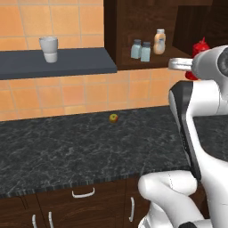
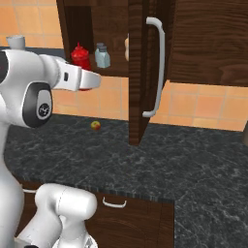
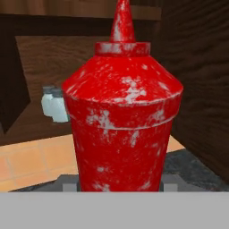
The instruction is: Put the shaker and condiment bottle from the counter next to their counterparts in the cabinet.
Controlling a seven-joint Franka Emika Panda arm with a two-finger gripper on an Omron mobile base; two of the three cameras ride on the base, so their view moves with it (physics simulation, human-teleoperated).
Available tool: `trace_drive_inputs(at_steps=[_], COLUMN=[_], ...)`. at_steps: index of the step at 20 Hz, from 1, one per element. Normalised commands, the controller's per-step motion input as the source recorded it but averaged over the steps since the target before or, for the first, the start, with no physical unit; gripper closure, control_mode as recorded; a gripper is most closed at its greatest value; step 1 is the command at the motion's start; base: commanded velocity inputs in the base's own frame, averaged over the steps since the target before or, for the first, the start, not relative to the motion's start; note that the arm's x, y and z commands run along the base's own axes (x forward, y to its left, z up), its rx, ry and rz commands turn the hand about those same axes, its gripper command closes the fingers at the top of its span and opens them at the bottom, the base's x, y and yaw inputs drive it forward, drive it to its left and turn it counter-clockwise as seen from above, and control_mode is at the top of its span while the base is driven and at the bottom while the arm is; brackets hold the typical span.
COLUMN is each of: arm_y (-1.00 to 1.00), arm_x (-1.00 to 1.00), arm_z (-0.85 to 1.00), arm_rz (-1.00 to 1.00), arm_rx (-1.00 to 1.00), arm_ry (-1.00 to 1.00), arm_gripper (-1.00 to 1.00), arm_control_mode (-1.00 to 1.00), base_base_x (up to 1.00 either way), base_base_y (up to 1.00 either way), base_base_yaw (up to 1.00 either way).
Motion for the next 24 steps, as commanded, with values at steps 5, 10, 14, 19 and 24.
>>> trace_drive_inputs(at_steps=[5, 10, 14, 19, 24], arm_y=[0.18, -0.05, -0.11, -0.05, -0.16], arm_x=[0.29, 0.42, 0.03, 0.26, 0.46], arm_z=[-0.02, 0.05, 0.0, 0.0, 0.0], arm_rz=[0.12, 0.0, -0.03, -0.08, -0.05], arm_rx=[-0.16, -0.02, 0.0, 0.0, 0.0], arm_ry=[0.02, 0.01, 0.0, 0.0, 0.0], arm_gripper=[1.0, 1.0, 1.0, 1.0, 1.0], arm_control_mode=[-1.0, -1.0, -1.0, -1.0, -1.0], base_base_x=[0.0, 0.0, 0.0, 0.0, 0.0], base_base_y=[0.0, 0.0, 0.0, 0.0, 0.0], base_base_yaw=[0.0, 0.0, 0.0, 0.0, 0.0])
